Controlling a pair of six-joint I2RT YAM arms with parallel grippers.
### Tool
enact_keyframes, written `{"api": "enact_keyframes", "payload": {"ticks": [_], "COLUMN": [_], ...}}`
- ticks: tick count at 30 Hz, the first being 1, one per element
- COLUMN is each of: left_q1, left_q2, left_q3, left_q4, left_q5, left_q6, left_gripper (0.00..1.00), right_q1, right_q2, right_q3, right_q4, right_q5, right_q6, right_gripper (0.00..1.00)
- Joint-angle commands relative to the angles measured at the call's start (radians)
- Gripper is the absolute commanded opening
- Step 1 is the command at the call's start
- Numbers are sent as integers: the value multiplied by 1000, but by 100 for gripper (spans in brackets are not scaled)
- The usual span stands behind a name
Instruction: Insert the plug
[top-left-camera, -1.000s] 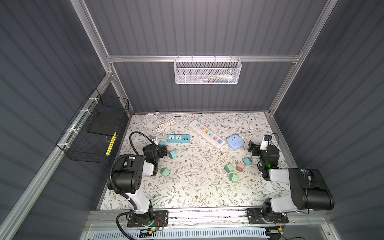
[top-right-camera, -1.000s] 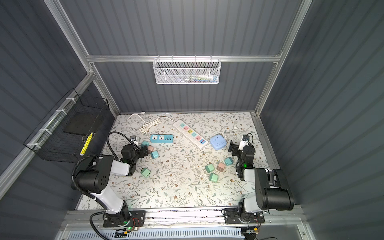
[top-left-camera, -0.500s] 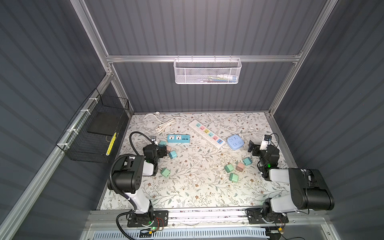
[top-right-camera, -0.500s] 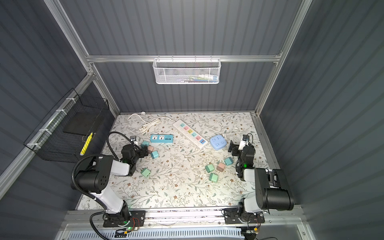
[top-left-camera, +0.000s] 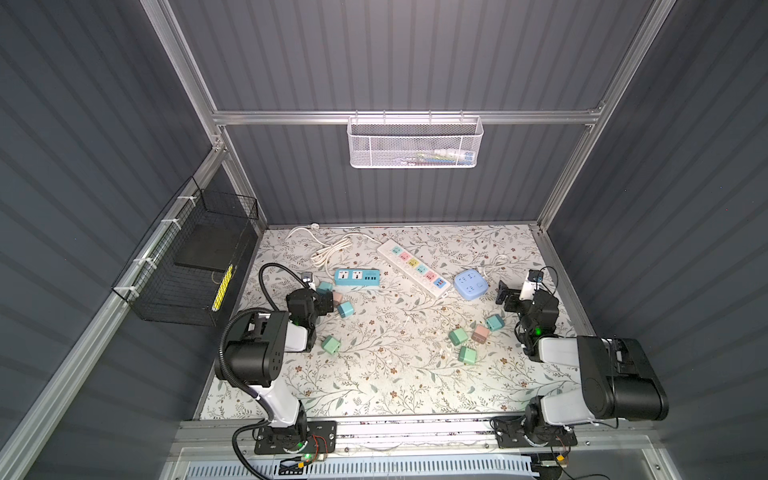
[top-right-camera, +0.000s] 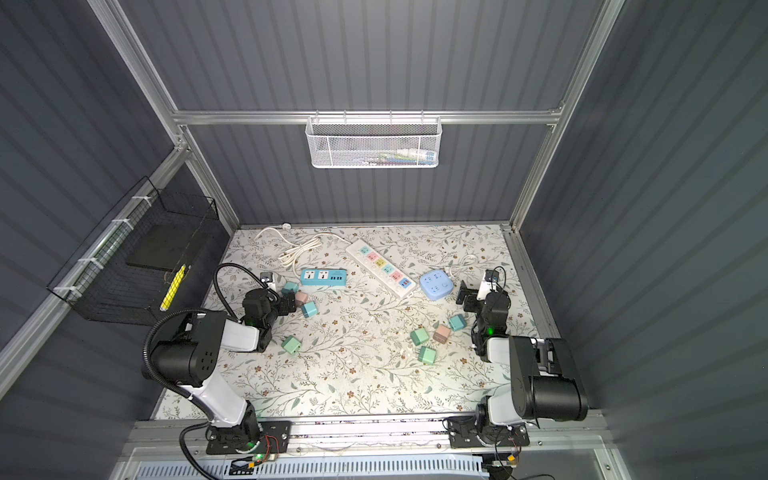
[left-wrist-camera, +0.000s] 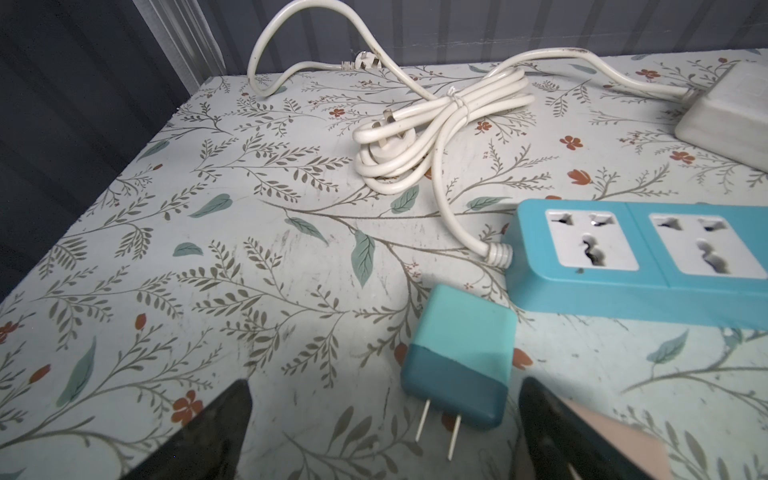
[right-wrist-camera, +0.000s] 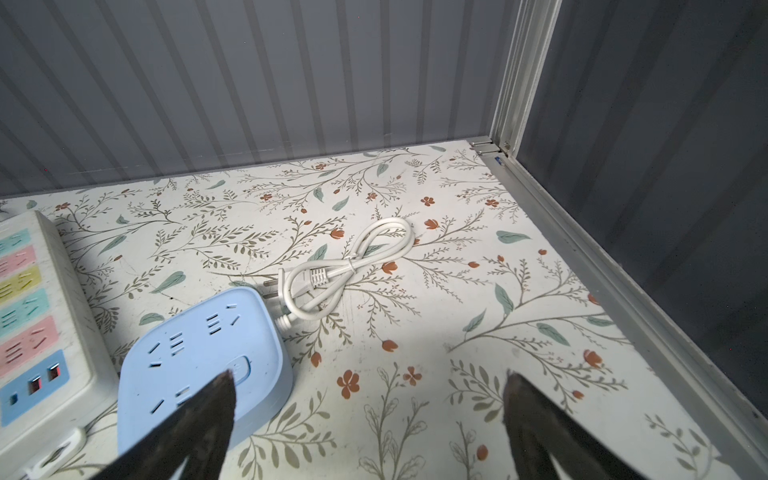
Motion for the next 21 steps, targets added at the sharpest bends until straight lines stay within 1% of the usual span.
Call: {"api": "enact_keyframes", "payload": {"ticks": [1, 4, 6, 7, 9, 12, 13, 14, 16, 17, 18, 19, 20, 21], "left_q1": [2, 3, 1, -1, -5, -14, -16, -17, -21, -20, -21, -20, -21, -20], "left_q2": [-3, -7, -72, -113, -213, -392, -441, -486, -535, -547, -546, -542, -531, -513], "left_q3": [12, 6, -5, -8, -2, 55, 88, 134, 230, 286, 336, 375, 404, 421], "left_q4": [4, 21, -5, -41, -125, -329, -403, -490, -642, -714, -779, -826, -862, -889], "left_q5": [13, 19, 41, 30, 20, 37, 37, 45, 52, 53, 57, 69, 93, 91], "left_q6": [-11, -4, 11, 5, 5, -31, -49, -75, -170, -268, -336, -364, -399, -446], "left_gripper": [100, 100, 100, 100, 100, 100, 100, 100, 100, 100, 100, 100, 100, 100], "right_q1": [0, 1, 16, 17, 19, 52, 63, 71, 66, 61, 54, 41, 6, -26], "right_q2": [0, -2, -40, -79, -162, -269, -288, -308, -321, -321, -320, -324, -328, -328], "right_q3": [11, 12, 24, 46, 131, 284, 342, 412, 550, 599, 616, 608, 586, 568], "right_q4": [0, -3, -52, -129, -342, -634, -724, -854, -1097, -1182, -1224, -1241, -1223, -1195], "right_q5": [-7, -1, 75, 92, 126, 179, 229, 269, 290, 277, 298, 304, 207, 84], "right_q6": [3, 3, 11, 16, 28, 35, 66, 136, 319, 368, 433, 520, 570, 556], "right_gripper": [99, 99, 99, 99, 99, 99, 99, 99, 99, 99, 99, 99, 99, 98]}}
